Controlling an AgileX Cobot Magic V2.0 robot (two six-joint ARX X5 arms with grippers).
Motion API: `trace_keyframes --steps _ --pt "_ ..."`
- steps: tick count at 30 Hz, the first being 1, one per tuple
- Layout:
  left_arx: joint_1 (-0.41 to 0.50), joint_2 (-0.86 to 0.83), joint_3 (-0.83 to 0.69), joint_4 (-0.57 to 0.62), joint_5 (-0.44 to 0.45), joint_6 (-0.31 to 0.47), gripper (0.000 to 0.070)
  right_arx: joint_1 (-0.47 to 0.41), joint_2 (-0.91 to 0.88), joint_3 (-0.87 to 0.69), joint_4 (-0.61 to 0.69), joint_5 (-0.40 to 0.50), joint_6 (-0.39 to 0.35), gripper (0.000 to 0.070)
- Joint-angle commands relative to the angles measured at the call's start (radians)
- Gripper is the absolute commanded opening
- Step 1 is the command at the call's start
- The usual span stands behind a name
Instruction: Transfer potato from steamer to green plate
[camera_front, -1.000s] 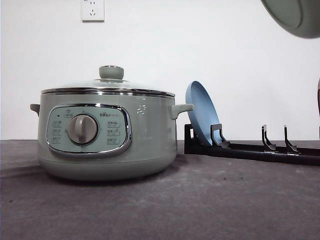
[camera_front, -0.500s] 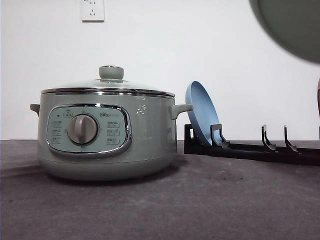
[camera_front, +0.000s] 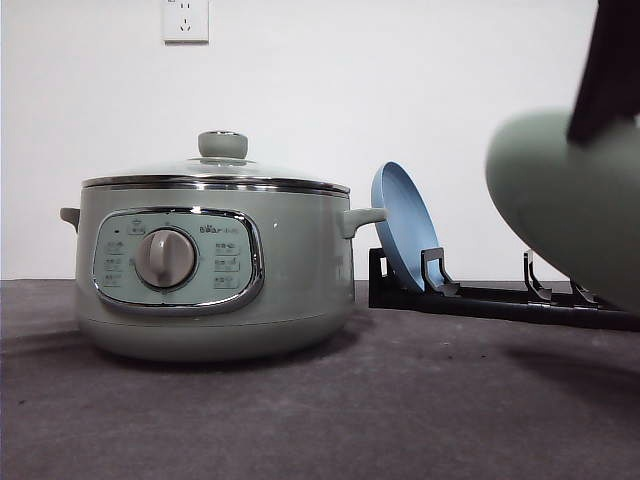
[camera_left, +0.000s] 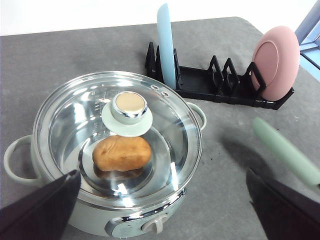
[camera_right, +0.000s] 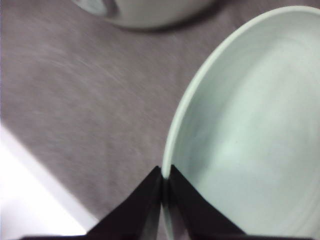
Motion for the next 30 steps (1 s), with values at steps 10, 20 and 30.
trace_keyframes --steps 10,20,30 --pt "-0.004 0.010 0.018 0.005 0.006 0.011 0.0675 0.119 0.108 -0.013 0.079 0.071 0.073 0.0004" --pt "-0.004 0.010 0.018 0.005 0.006 0.012 0.0675 0.219 0.275 -0.013 0.100 0.154 0.110 0.0004" --pt "-0.004 0.010 0.018 0.005 0.006 0.012 0.0675 0.283 0.424 -0.013 0.173 0.178 0.156 0.0005"
